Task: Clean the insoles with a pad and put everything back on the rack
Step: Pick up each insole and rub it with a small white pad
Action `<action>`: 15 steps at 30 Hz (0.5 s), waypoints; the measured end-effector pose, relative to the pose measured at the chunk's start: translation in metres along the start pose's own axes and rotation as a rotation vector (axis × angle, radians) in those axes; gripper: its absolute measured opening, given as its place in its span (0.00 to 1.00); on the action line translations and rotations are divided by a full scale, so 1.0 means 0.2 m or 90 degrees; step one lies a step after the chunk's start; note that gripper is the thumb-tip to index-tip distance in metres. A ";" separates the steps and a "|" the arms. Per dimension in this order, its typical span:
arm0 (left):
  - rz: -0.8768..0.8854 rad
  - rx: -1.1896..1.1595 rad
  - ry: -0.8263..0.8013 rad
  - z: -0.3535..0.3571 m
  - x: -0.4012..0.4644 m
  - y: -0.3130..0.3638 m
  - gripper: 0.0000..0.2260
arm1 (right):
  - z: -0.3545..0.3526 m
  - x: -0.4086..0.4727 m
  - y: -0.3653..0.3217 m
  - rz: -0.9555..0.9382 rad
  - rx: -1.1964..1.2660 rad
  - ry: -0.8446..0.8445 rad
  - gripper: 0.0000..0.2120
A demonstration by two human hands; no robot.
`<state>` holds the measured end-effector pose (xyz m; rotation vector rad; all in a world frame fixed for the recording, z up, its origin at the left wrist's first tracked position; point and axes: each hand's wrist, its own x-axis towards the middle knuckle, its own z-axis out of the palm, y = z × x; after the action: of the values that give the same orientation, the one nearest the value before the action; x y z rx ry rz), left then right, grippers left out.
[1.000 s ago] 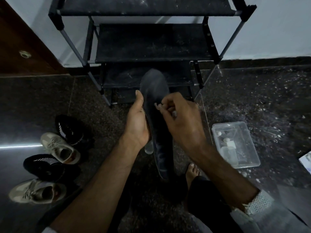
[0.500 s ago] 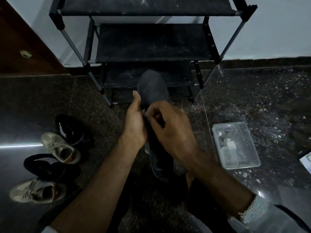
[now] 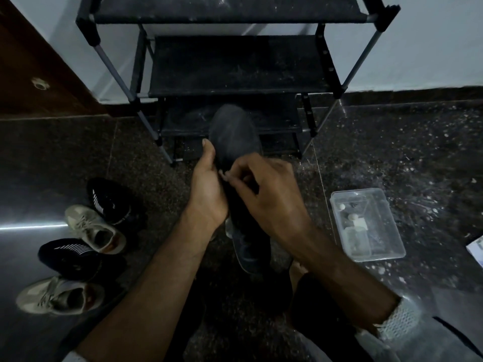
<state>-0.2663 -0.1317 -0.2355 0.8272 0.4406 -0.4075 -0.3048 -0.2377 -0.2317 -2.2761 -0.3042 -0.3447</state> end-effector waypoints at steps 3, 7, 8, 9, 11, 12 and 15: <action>-0.017 -0.009 -0.014 0.00 0.00 0.00 0.26 | -0.06 0.03 0.08 0.077 0.005 0.058 0.05; 0.004 0.015 -0.008 0.00 0.01 -0.01 0.25 | -0.12 0.03 0.11 0.266 0.201 0.097 0.07; 0.006 0.023 -0.006 0.00 0.01 0.00 0.26 | -0.12 0.03 0.11 0.284 0.231 0.093 0.07; 0.010 0.029 -0.004 0.00 0.01 0.00 0.26 | -0.12 0.04 0.10 0.292 0.251 0.084 0.08; 0.017 0.029 -0.010 0.00 0.01 0.01 0.27 | -0.12 0.05 0.10 0.297 0.270 0.075 0.08; 0.019 0.024 -0.016 -0.01 0.01 0.01 0.27 | -0.12 0.05 0.09 0.296 0.275 0.080 0.08; 0.008 -0.011 -0.060 0.00 0.00 0.01 0.31 | -0.13 0.06 0.10 0.306 0.304 0.118 0.08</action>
<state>-0.2660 -0.1315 -0.2343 0.7905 0.3510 -0.4281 -0.2911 -0.2695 -0.2239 -1.7581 0.2362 -0.2014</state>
